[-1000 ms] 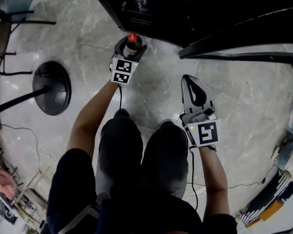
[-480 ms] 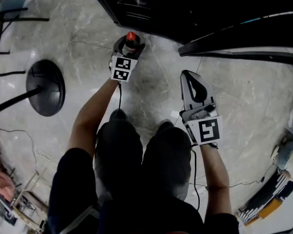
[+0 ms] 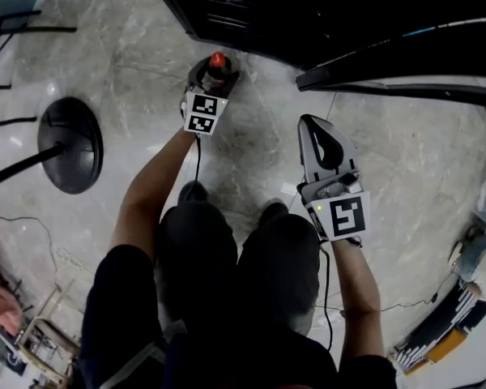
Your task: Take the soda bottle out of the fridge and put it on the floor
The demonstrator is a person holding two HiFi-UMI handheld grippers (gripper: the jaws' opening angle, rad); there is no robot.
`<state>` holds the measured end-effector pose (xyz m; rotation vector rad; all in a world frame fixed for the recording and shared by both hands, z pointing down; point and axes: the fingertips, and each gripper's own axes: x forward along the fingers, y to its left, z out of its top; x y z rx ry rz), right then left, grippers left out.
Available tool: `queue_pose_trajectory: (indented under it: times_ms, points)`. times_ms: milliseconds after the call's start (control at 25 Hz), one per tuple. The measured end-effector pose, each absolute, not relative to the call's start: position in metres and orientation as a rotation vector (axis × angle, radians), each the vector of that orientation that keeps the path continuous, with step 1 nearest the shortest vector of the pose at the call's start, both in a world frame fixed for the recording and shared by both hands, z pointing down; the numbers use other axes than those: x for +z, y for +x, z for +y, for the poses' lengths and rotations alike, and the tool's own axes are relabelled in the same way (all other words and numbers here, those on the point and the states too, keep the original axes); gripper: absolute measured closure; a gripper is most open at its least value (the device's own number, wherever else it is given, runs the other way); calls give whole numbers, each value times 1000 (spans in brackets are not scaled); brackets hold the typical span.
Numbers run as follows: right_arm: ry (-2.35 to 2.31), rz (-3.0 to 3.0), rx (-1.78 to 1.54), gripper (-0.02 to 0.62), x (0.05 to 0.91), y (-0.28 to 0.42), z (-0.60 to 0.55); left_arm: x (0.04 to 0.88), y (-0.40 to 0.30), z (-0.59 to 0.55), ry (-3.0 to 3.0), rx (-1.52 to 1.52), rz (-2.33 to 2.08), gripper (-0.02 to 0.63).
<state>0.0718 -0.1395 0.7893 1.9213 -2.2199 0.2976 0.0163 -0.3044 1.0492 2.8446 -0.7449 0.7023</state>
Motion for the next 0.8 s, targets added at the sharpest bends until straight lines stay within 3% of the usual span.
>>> queue_pose_trajectory:
  times_ms: [800]
  points:
    - [1934, -2196, 311, 577, 824, 77, -148, 1049, 14, -295, 2973, 576, -733, 279]
